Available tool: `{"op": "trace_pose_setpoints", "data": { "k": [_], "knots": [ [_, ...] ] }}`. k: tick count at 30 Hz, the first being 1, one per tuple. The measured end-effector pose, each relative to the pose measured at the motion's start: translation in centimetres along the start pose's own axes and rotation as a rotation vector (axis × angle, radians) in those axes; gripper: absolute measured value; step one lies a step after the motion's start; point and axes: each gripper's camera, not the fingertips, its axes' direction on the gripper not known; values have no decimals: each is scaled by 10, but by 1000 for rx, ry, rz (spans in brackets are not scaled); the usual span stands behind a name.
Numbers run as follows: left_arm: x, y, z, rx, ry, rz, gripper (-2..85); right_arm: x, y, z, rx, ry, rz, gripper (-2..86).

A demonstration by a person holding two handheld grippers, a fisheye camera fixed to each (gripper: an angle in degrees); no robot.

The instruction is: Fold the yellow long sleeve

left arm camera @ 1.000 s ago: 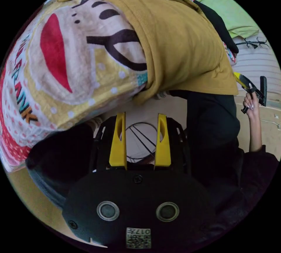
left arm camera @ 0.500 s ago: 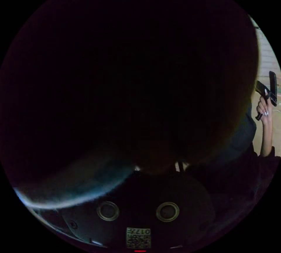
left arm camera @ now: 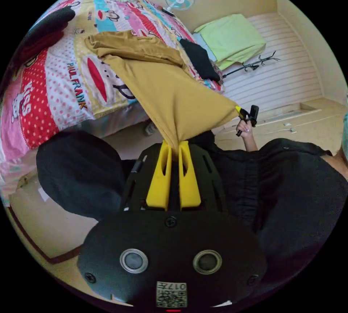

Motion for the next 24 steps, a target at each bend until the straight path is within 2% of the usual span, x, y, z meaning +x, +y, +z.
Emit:
{"op": "trace_pose_setpoints", "data": {
  "k": [3, 5, 8, 10, 11, 13, 16, 19, 22, 24],
  "knots": [
    [-12, -3, -20, 106, 141, -40, 19, 18, -11, 2, 63, -33, 29, 30],
    [-18, -28, -32, 117, 136, -29, 22, 24, -59, 11, 88, -21, -27, 33],
    [-28, -103, -61, 150, 123, 28, 33, 27, -158, 34, 97, 134, -70, 38],
    [-59, -178, -71, 195, 139, -43, 67, 38, -220, 55, 115, 185, -65, 45],
    [-69, -193, -72, 210, 134, -70, 81, 49, -251, 71, 116, 217, -38, 55],
    [-101, -224, -72, 223, -16, -208, 133, 62, -275, 91, 80, 286, 39, 80],
    [-98, -207, -51, 231, -182, -202, 143, 66, -256, 112, 61, 384, 46, 113],
    [-98, -177, -1, 210, -236, -174, 133, 94, -211, 133, -9, 504, 113, 119],
    [-102, -169, 52, 143, -216, -161, 94, 127, -180, 161, -110, 484, 217, 107],
    [-102, -169, 75, 82, -219, -151, 34, 132, -170, 177, -160, 433, 219, 81]
  ]
}}
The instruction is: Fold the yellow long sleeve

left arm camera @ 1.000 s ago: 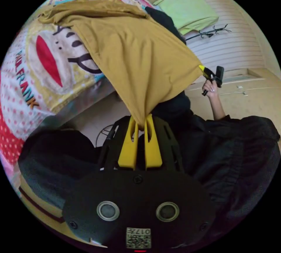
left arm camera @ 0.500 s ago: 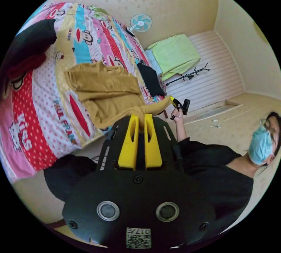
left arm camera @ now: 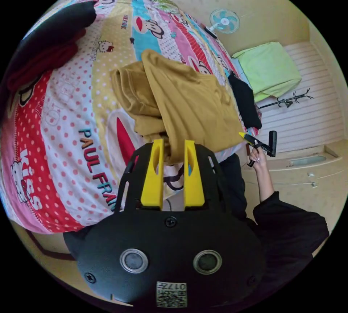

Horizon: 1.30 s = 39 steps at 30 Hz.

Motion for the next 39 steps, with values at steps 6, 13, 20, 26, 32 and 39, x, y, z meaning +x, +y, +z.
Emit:
{"op": "trace_pose_setpoints", "data": {
  "k": [6, 13, 20, 26, 32, 39],
  "knots": [
    [36, 54, -18, -44, -141, 154, 29, -26, 14, -33, 68, 60, -21, 39],
    [-5, 125, 15, 74, -26, -196, 144, -111, 21, -19, 164, 453, -103, 28],
    [-20, 124, 56, 112, 181, -415, 135, -216, -9, 83, 94, 401, -411, 5],
    [35, 102, 29, 210, 102, -354, 41, -189, 15, 113, 102, 355, -368, 3],
    [160, 31, -4, 267, -309, -109, 40, -152, 63, 58, 166, 325, -301, 5],
    [154, 67, 50, 59, -355, -100, 29, -100, 81, 21, 169, 216, -170, 5]
  ]
}}
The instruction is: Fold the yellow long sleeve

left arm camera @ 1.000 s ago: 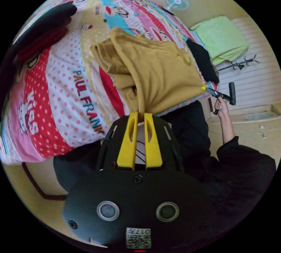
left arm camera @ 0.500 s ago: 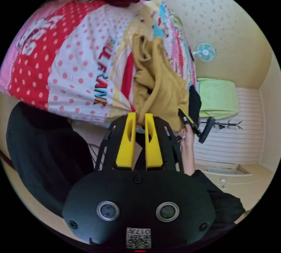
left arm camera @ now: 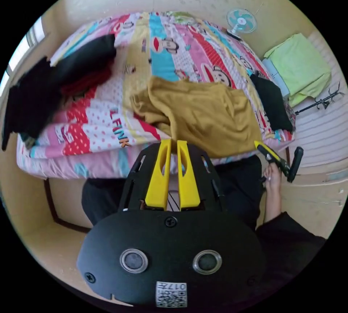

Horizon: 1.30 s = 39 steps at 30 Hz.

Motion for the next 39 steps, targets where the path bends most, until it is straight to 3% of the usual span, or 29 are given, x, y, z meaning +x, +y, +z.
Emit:
{"op": "trace_pose_setpoints", "data": {
  "k": [5, 8, 11, 14, 16, 20, 23, 27, 33, 36, 39],
  "knots": [
    [-25, 59, 46, -157, 61, -84, 2, 8, -22, 2, -8, -11, -20, 6],
    [-24, 67, 31, -42, 17, -89, 13, 1, -33, 0, 9, -17, -43, 6],
    [-30, 46, 22, 72, 51, -82, 89, 0, -35, -4, 24, -47, -25, 5],
    [-44, 14, 65, -69, 88, -115, 109, 4, -29, -10, 23, -67, -12, 5],
    [-62, 3, 110, -264, 185, -197, 92, 10, -21, -19, 37, -55, -7, 5],
    [-78, -5, 106, -272, 370, -223, 47, 46, 3, -53, 83, -9, 50, 5],
    [-49, -27, 43, -130, 369, -97, 42, 81, 20, -76, 118, 4, 122, 4],
    [58, -79, -23, 85, 246, 174, 40, 123, 38, -97, 174, 2, 236, 5],
    [232, -84, 27, -13, 366, 642, 52, 165, 63, -119, 177, -27, 332, 8],
    [236, -60, 44, -27, 389, 670, 84, 185, 84, -129, 147, -2, 351, 13],
    [177, -50, 47, 53, 351, 491, 96, 211, 105, -131, 128, -66, 404, 31]
  ]
}}
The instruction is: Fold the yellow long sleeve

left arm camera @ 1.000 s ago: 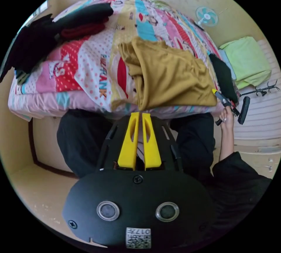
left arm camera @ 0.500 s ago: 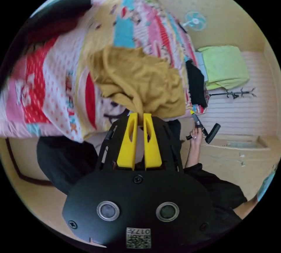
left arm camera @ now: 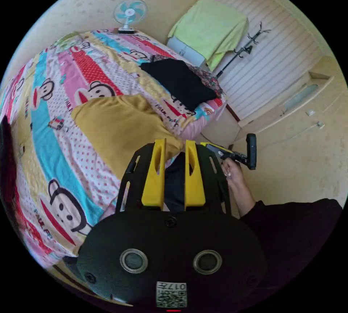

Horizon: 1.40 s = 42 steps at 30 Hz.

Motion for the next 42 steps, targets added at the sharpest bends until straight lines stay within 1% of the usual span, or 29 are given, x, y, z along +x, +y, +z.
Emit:
{"op": "trace_pose_setpoints", "data": {
  "k": [1, 2, 3, 4, 5, 7, 9, 10, 11, 13, 15, 17, 19, 20, 21, 22, 23, 24, 26, 28, 30, 32, 34, 36, 37, 39, 40, 41, 42],
  "knots": [
    [-26, 15, -5, 22, -46, -103, 106, 11, 2, -1, -11, -51, 25, 44],
    [-41, 22, -6, 26, -65, -161, 119, 20, 3, 0, -22, -118, 48, 61],
    [-71, 37, -3, 10, -79, -284, 143, 24, 3, 1, -27, -153, 58, 71],
    [-99, 49, 9, -34, -46, -384, 154, 29, 3, 4, -37, -227, 80, 90],
    [-111, 54, 19, -66, -12, -425, 159, 32, 3, 8, -48, -305, 102, 108],
    [-139, 72, 62, -175, 188, -506, 139, 33, 4, 16, -78, -400, 157, 135],
    [-138, 78, 84, -190, 314, -489, 101, 33, 7, 28, -128, -467, 227, 160],
    [-129, 79, 88, -186, 325, -472, 73, 29, 9, 37, -186, -501, 256, 173],
    [-123, 80, 86, -178, 311, -466, 70, 24, 11, 46, -236, -532, 260, 184],
    [-90, 76, 60, -131, 281, -336, 59, 16, 15, 57, -273, -583, 283, 197],
    [-62, 75, 35, -100, 302, -235, 56, 17, 18, 65, -242, -687, 352, 208],
    [-35, 80, 16, -91, 326, -158, 55, 22, 12, 81, -158, -935, 401, 195],
    [1, 91, -1, -117, 295, -50, 57, 22, 0, 92, -127, -1106, 400, 175],
    [9, 95, -6, -112, 266, -32, 59, 17, -10, 95, -155, -1111, 372, 171],
    [22, 103, -15, -93, 187, 9, 62, 13, -16, 93, -159, -1097, 336, 169],
    [32, 108, -26, -68, 112, 50, 65, 0, -30, 85, -147, -1074, 230, 165],
    [35, 109, -33, -50, 80, 61, 67, -16, -48, 73, -130, -1033, 126, 161],
    [37, 112, -47, -7, 39, 68, 76, -25, -59, 66, -114, -1005, 75, 159],
    [36, 114, -71, 77, -39, 53, 83, -54, -111, 37, -46, -915, -132, 149],
    [28, 116, -92, 174, -233, 23, 79, -64, -153, 14, 4, -896, -219, 141],
    [16, 113, -93, 165, -344, -20, 84, -67, -191, -14, 79, -868, -315, 132],
    [-1, 109, -92, 134, -347, -60, 99, -57, -232, -44, 153, -829, -401, 119],
    [-26, 109, -92, 128, -330, -136, 101, -35, -254, -60, 202, -761, -431, 109],
    [-42, 110, -91, 122, -372, -190, 101, 1, -267, -65, 220, -655, -405, 98],
    [-51, 111, -90, 118, -409, -223, 103, 31, -269, -64, 212, -552, -331, 90],
    [-66, 113, -88, 107, -451, -271, 110, 78, -258, -56, 186, -304, -135, 85],
    [-76, 113, -87, 99, -470, -303, 122, 99, -240, -50, 166, -93, -13, 92],
    [-80, 114, -86, 95, -479, -318, 128, 105, -220, -41, 135, 83, 43, 135],
    [-90, 114, -84, 87, -496, -349, 136, 104, -210, -35, 116, 153, 55, 156]
  ]
}}
